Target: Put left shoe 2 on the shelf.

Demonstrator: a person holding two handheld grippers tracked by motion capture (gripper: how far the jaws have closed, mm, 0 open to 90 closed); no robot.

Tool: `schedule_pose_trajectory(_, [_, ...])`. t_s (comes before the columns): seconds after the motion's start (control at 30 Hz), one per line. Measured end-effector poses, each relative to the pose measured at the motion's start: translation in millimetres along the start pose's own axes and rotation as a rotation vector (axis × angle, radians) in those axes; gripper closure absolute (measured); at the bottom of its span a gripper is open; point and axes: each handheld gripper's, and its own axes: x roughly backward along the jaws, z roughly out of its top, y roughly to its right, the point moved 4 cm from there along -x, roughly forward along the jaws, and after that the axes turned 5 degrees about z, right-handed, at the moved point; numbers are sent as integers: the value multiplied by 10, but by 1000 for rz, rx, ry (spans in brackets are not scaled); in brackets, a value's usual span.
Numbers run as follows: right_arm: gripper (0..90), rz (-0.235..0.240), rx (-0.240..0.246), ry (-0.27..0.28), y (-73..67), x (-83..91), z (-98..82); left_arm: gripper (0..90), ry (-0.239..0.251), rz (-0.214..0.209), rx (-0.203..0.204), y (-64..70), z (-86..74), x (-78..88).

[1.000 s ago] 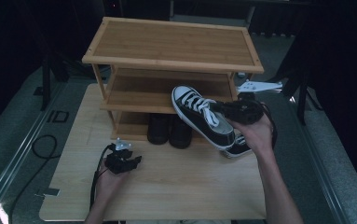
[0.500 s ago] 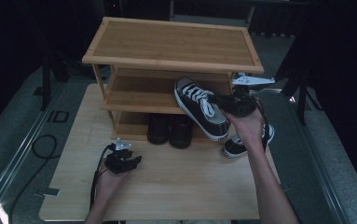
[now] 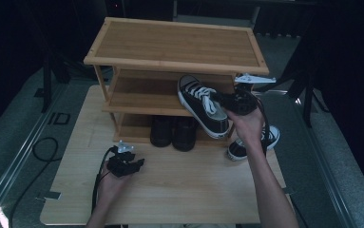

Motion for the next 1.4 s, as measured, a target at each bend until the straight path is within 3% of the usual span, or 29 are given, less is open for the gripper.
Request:
schedule_pose_trajectory(0.17, [860,-28,-10,-25,44,-13,-68,524,0,5,-2,4,0,-2])
schedule_pose_trajectory(0.27, [835,7,-47,2,80,7,-94,524,0,4,-2,4,0,-1])
schedule_pose_trajectory(0.37, [748,-9,-32,12,73,6,-92,524,-1,2,-2,4,0,-1])
schedule_pose_trajectory(0.63, [706,-12,-33,23,102,176,-57,524,-2,2,-2,4,0,0])
schedule_pose_trajectory(0.83, [711,-11,-20,5,116,287,-71,524,-2,2,-2,4,0,0])
schedule_pose_trajectory(1.03, [740,-48,-13,-4,177,420,-123,524,-1,3,-3,6,0,-1])
schedule_pose_trajectory(1.4, [887,-104,15,-107,221,482,-462,524,0,2,-3,9,1,-3])
